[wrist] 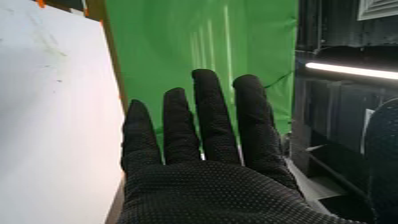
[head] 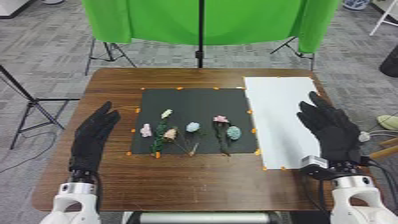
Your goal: Arrange flowers
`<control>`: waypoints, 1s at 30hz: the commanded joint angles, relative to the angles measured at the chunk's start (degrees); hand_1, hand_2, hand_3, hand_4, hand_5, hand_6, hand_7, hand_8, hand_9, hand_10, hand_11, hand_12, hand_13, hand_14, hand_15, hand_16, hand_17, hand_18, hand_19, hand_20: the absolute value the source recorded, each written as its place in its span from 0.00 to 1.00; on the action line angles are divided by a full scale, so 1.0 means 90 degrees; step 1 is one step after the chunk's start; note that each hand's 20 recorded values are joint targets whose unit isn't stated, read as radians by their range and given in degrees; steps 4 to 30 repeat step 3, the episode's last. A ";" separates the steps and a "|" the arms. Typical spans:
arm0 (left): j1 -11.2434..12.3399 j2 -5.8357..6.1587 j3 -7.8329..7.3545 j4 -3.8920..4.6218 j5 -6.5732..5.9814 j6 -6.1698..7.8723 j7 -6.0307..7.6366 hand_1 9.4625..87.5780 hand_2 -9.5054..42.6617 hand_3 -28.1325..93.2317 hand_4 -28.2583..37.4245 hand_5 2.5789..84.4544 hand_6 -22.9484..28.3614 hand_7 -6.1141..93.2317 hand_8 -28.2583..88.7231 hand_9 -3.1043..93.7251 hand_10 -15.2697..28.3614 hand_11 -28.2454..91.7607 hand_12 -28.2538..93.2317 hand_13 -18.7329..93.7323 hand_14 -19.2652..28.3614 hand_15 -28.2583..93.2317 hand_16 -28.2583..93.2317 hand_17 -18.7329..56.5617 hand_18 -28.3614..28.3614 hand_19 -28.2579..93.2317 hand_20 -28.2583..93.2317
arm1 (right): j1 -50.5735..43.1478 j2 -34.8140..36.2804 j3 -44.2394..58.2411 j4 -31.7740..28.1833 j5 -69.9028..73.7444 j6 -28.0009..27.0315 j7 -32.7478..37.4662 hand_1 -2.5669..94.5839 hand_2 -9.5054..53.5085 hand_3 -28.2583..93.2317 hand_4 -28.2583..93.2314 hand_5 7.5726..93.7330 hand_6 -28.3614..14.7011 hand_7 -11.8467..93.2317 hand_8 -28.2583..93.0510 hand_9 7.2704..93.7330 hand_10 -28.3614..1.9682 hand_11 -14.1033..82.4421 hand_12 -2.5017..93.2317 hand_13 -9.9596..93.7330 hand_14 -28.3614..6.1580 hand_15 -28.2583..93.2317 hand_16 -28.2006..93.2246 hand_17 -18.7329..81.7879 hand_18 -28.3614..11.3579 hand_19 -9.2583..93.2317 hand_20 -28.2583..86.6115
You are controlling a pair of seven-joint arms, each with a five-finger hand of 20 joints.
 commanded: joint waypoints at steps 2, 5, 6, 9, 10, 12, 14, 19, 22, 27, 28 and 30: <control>0.0041 -0.0027 -0.0034 -0.0009 0.0007 -0.0037 0.0089 0.15 0.11 0.79 0.10 0.48 0.50 0.13 0.20 0.45 0.63 0.33 0.34 0.44 0.72 0.30 0.26 0.31 0.71 0.24 0.39 | 0.0010 0.0042 0.0002 -0.0055 0.0012 -0.0077 -0.0045 0.06 0.21 0.85 0.09 0.37 0.69 0.17 0.18 0.42 0.53 0.20 0.16 0.37 0.58 0.31 0.28 0.34 0.43 0.10 0.46; 0.0024 -0.0022 -0.0020 0.0001 -0.0002 -0.0036 0.0132 0.15 0.11 0.79 0.10 0.48 0.50 0.13 0.20 0.45 0.63 0.33 0.34 0.44 0.72 0.30 0.26 0.31 0.71 0.24 0.39 | 0.0036 0.0051 0.0003 -0.0053 0.0039 -0.0070 -0.0030 0.06 0.21 0.85 0.09 0.37 0.69 0.17 0.18 0.42 0.52 0.20 0.16 0.37 0.58 0.32 0.28 0.34 0.43 0.10 0.46; 0.0024 -0.0022 -0.0020 0.0001 -0.0002 -0.0036 0.0132 0.15 0.11 0.79 0.10 0.48 0.50 0.13 0.20 0.45 0.63 0.33 0.34 0.44 0.72 0.30 0.26 0.31 0.71 0.24 0.39 | 0.0036 0.0051 0.0003 -0.0053 0.0039 -0.0070 -0.0030 0.06 0.21 0.85 0.09 0.37 0.69 0.17 0.18 0.42 0.52 0.20 0.16 0.37 0.58 0.32 0.28 0.34 0.43 0.10 0.46; 0.0024 -0.0022 -0.0020 0.0001 -0.0002 -0.0036 0.0132 0.15 0.11 0.79 0.10 0.48 0.50 0.13 0.20 0.45 0.63 0.33 0.34 0.44 0.72 0.30 0.26 0.31 0.71 0.24 0.39 | 0.0036 0.0051 0.0003 -0.0053 0.0039 -0.0070 -0.0030 0.06 0.21 0.85 0.09 0.37 0.69 0.17 0.18 0.42 0.52 0.20 0.16 0.37 0.58 0.32 0.28 0.34 0.43 0.10 0.46; 0.0024 -0.0022 -0.0020 0.0001 -0.0002 -0.0036 0.0132 0.15 0.11 0.79 0.10 0.48 0.50 0.13 0.20 0.45 0.63 0.33 0.34 0.44 0.72 0.30 0.26 0.31 0.71 0.24 0.39 | 0.0036 0.0051 0.0003 -0.0053 0.0039 -0.0070 -0.0030 0.06 0.21 0.85 0.09 0.37 0.69 0.17 0.18 0.42 0.52 0.20 0.16 0.37 0.58 0.32 0.28 0.34 0.43 0.10 0.46; 0.0024 -0.0022 -0.0020 0.0001 -0.0002 -0.0036 0.0132 0.15 0.11 0.79 0.10 0.48 0.50 0.13 0.20 0.45 0.63 0.33 0.34 0.44 0.72 0.30 0.26 0.31 0.71 0.24 0.39 | 0.0036 0.0051 0.0003 -0.0053 0.0039 -0.0070 -0.0030 0.06 0.21 0.85 0.09 0.37 0.69 0.17 0.18 0.42 0.52 0.20 0.16 0.37 0.58 0.32 0.28 0.34 0.43 0.10 0.46; 0.0024 -0.0022 -0.0020 0.0001 -0.0002 -0.0036 0.0132 0.15 0.11 0.79 0.10 0.48 0.50 0.13 0.20 0.45 0.63 0.33 0.34 0.44 0.72 0.30 0.26 0.31 0.71 0.24 0.39 | 0.0036 0.0051 0.0003 -0.0053 0.0039 -0.0070 -0.0030 0.06 0.21 0.85 0.09 0.37 0.69 0.17 0.18 0.42 0.52 0.20 0.16 0.37 0.58 0.32 0.28 0.34 0.43 0.10 0.46; 0.0024 -0.0022 -0.0020 0.0001 -0.0002 -0.0036 0.0132 0.15 0.11 0.79 0.10 0.48 0.50 0.13 0.20 0.45 0.63 0.33 0.34 0.44 0.72 0.30 0.26 0.31 0.71 0.24 0.39 | 0.0036 0.0051 0.0003 -0.0053 0.0039 -0.0070 -0.0030 0.06 0.21 0.85 0.09 0.37 0.69 0.17 0.18 0.42 0.52 0.20 0.16 0.37 0.58 0.32 0.28 0.34 0.43 0.10 0.46; 0.0024 -0.0022 -0.0020 0.0001 -0.0002 -0.0036 0.0132 0.15 0.11 0.79 0.10 0.48 0.50 0.13 0.20 0.45 0.63 0.33 0.34 0.44 0.72 0.30 0.26 0.31 0.71 0.24 0.39 | 0.0036 0.0051 0.0003 -0.0053 0.0039 -0.0070 -0.0030 0.06 0.21 0.85 0.09 0.37 0.69 0.17 0.18 0.42 0.52 0.20 0.16 0.37 0.58 0.32 0.28 0.34 0.43 0.10 0.46; 0.0024 -0.0022 -0.0020 0.0001 -0.0002 -0.0036 0.0132 0.15 0.11 0.79 0.10 0.48 0.50 0.13 0.20 0.45 0.63 0.33 0.34 0.44 0.72 0.30 0.26 0.31 0.71 0.24 0.39 | 0.0036 0.0051 0.0003 -0.0053 0.0039 -0.0070 -0.0030 0.06 0.21 0.85 0.09 0.37 0.69 0.17 0.18 0.42 0.52 0.20 0.16 0.37 0.58 0.32 0.28 0.34 0.43 0.10 0.46; 0.0024 -0.0022 -0.0020 0.0001 -0.0002 -0.0036 0.0132 0.15 0.11 0.79 0.10 0.48 0.50 0.13 0.20 0.45 0.63 0.33 0.34 0.44 0.72 0.30 0.26 0.31 0.71 0.24 0.39 | 0.0036 0.0051 0.0003 -0.0053 0.0039 -0.0070 -0.0030 0.06 0.21 0.85 0.09 0.37 0.69 0.17 0.18 0.42 0.52 0.20 0.16 0.37 0.58 0.32 0.28 0.34 0.43 0.10 0.46; 0.0024 -0.0022 -0.0020 0.0001 -0.0002 -0.0036 0.0132 0.15 0.11 0.79 0.10 0.48 0.50 0.13 0.20 0.45 0.63 0.33 0.34 0.44 0.72 0.30 0.26 0.31 0.71 0.24 0.39 | 0.0036 0.0051 0.0003 -0.0053 0.0039 -0.0070 -0.0030 0.06 0.21 0.85 0.09 0.37 0.69 0.17 0.18 0.42 0.52 0.20 0.16 0.37 0.58 0.32 0.28 0.34 0.43 0.10 0.46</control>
